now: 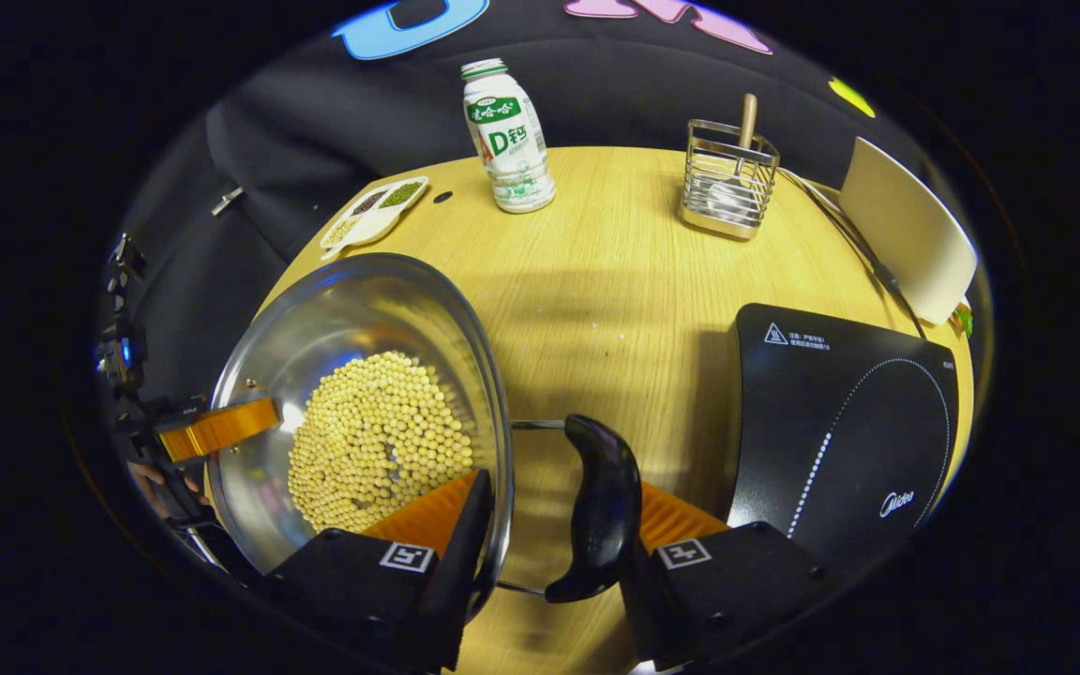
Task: First push the handle of the pot to place it horizontally, then grasp the pot with both hands and set it on the induction cooktop.
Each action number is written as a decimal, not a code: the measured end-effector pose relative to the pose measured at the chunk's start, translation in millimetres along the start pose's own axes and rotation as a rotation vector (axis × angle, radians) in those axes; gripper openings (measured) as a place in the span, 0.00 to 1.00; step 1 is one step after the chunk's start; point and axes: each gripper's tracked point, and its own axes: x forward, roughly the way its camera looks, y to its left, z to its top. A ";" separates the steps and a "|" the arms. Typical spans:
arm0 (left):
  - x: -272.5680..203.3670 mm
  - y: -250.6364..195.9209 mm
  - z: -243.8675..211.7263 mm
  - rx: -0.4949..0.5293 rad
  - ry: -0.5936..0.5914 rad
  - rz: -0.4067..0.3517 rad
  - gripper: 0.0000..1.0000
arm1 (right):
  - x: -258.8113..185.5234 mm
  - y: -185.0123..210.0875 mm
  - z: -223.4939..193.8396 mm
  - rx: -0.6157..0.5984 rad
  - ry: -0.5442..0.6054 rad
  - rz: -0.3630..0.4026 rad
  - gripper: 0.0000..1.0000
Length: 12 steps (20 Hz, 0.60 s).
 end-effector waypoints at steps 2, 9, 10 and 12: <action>0.1 0.5 2.0 -0.004 -0.005 0.006 0.68 | 1.3 0.2 2.3 0.002 -0.009 -0.005 0.71; -1.5 2.4 -1.5 -0.029 0.015 0.045 0.63 | 3.2 1.1 4.5 0.066 -0.005 0.002 0.62; -3.1 2.9 -0.4 -0.036 0.011 0.048 0.62 | 0.4 1.9 2.8 0.056 -0.007 0.003 0.60; -5.4 3.6 -4.2 -0.050 0.013 0.058 0.58 | -1.5 4.2 6.0 0.033 -0.032 -0.002 0.60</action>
